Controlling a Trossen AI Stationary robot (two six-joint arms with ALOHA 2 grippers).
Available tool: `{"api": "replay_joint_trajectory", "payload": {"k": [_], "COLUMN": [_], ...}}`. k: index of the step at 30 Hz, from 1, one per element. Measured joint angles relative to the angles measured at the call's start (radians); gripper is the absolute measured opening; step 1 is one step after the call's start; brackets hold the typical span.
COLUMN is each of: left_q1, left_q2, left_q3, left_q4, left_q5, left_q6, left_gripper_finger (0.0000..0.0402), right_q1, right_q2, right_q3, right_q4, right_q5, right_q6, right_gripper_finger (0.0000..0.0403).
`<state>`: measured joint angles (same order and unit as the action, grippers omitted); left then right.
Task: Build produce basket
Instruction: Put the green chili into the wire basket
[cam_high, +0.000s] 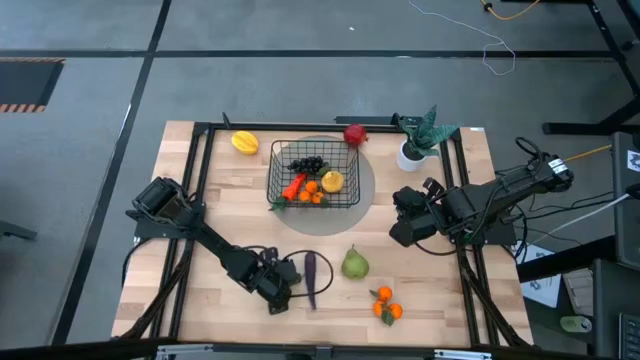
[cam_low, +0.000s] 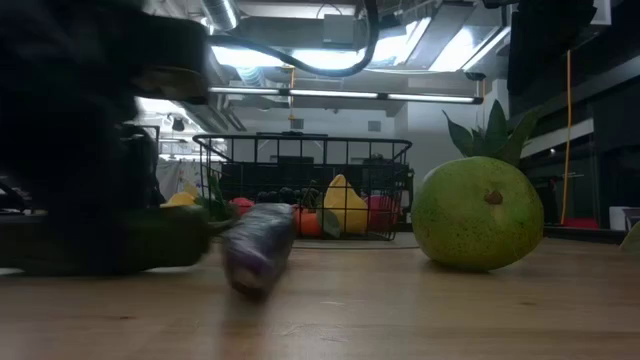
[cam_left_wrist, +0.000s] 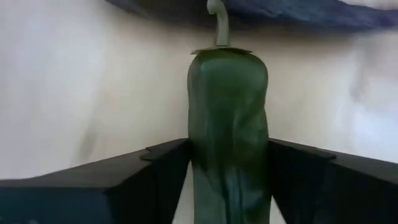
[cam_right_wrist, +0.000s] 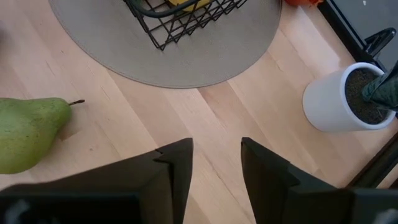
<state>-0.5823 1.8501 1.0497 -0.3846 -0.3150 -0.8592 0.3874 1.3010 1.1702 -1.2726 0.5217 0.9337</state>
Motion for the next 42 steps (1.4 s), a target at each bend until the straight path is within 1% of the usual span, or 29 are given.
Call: {"api": "replay_joint_trajectory", "payload": {"k": [3, 5, 6, 7, 11, 14, 19, 22, 24, 28, 31, 33, 38, 40, 42], "left_q1": [0.000, 0.001, -0.001, -0.003, -0.008, -0.007, -0.003, 0.011, 0.027, 0.071, 0.120, 0.161, 0.285, 0.347, 0.404], "left_q2": [-0.001, 0.000, 0.003, 0.007, 0.004, 0.003, 0.002, 0.001, 0.000, 0.000, 0.000, -0.001, -0.017, -0.027, -0.037], "left_q3": [0.000, 0.017, 0.032, 0.051, 0.160, 0.282, 0.497, 0.619, 0.678, 0.790, 0.856, 0.881, 0.908, 0.909, 0.908], "left_q4": [0.044, 0.040, 0.027, 0.016, -0.051, -0.225, -0.511, -0.693, -0.795, -0.958, -1.039, -1.057, -1.080, -1.098, -1.131], "left_q5": [-0.015, 0.006, 0.012, 0.015, -0.003, -0.062, -0.223, -0.307, -0.356, -0.411, -0.415, -0.414, -0.345, -0.310, -0.295], "left_q6": [0.003, 0.033, 0.056, 0.080, 0.174, 0.230, 0.316, 0.320, 0.320, 0.321, 0.330, 0.375, 0.497, 0.521, 0.526], "left_gripper_finger": [0.0116, 0.0071, 0.0056, 0.0051, 0.0051, 0.0051, 0.0051, 0.0051, 0.0051, 0.0051, 0.0051, 0.0051, 0.0051, 0.0051, 0.0049], "right_q1": [0.000, 0.000, 0.000, 0.000, 0.000, 0.000, 0.000, 0.000, 0.000, 0.000, 0.000, 0.000, 0.000, 0.000, 0.000], "right_q2": [0.000, 0.000, 0.000, 0.000, 0.000, 0.000, 0.000, 0.000, 0.000, 0.000, 0.000, 0.000, 0.000, 0.000, 0.000], "right_q3": [0.000, 0.000, 0.000, 0.000, 0.000, 0.000, 0.000, 0.000, 0.000, 0.000, 0.000, 0.000, 0.000, 0.000, 0.000], "right_q4": [0.000, 0.000, 0.000, 0.000, 0.000, 0.001, 0.001, 0.001, 0.001, 0.001, 0.001, 0.001, 0.000, 0.000, -0.002], "right_q5": [0.000, 0.000, 0.000, 0.000, 0.001, 0.001, 0.001, 0.001, 0.001, 0.000, 0.000, 0.000, -0.001, -0.001, -0.004], "right_q6": [-0.001, -0.003, -0.004, -0.009, -0.021, -0.021, -0.021, -0.023, -0.024, -0.026, -0.026, -0.026, -0.026, -0.026, -0.026], "right_gripper_finger": [0.0126, 0.0126, 0.0126, 0.0126, 0.0126, 0.0126, 0.0126, 0.0126, 0.0126, 0.0126, 0.0126, 0.0126, 0.0126, 0.0126, 0.0126]}}
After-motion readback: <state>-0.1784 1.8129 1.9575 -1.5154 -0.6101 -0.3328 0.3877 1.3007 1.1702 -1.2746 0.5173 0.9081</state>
